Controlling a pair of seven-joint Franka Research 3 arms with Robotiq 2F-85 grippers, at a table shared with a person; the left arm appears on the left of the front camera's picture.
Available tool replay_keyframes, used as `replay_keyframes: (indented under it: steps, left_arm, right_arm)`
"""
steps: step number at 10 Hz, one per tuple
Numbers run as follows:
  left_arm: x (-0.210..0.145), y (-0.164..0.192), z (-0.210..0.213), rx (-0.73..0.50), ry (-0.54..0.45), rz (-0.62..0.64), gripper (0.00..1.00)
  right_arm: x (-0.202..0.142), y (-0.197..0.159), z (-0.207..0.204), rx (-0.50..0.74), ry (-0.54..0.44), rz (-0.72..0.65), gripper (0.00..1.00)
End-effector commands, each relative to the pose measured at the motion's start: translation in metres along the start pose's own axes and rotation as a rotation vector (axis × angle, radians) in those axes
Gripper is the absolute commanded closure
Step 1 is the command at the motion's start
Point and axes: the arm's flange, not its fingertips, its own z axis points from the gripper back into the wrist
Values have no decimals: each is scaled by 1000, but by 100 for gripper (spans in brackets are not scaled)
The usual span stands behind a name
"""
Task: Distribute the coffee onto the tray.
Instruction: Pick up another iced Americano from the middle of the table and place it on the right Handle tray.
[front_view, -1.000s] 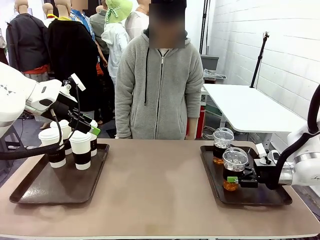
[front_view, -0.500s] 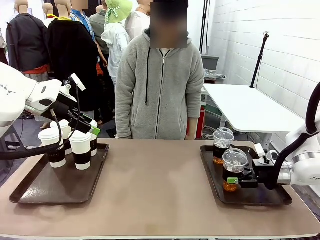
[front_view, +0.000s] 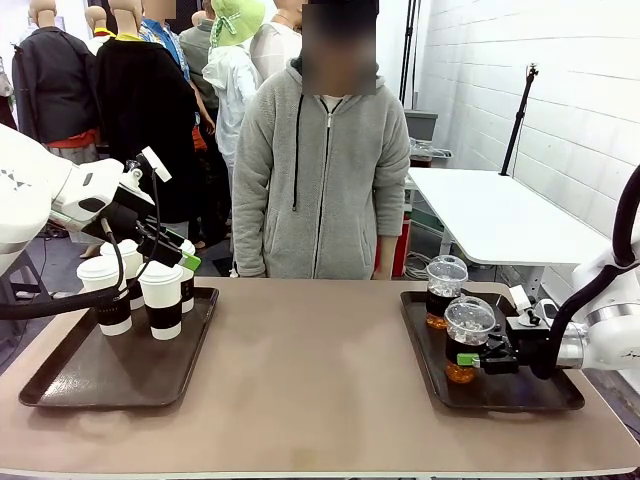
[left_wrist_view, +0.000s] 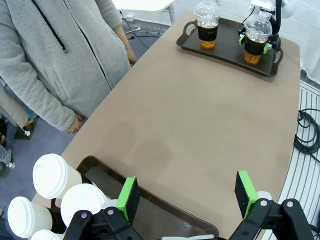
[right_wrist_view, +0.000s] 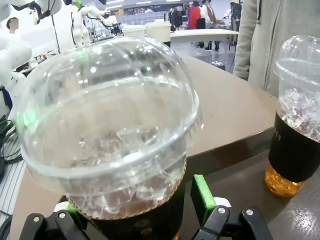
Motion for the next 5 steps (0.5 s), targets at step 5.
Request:
replay_keyframes:
  steps: [5]
  left_arm:
    - [-2,4,-2,-13,-19,-18,0]
  right_arm:
    - [5,17,46,-97,-1,-52,0]
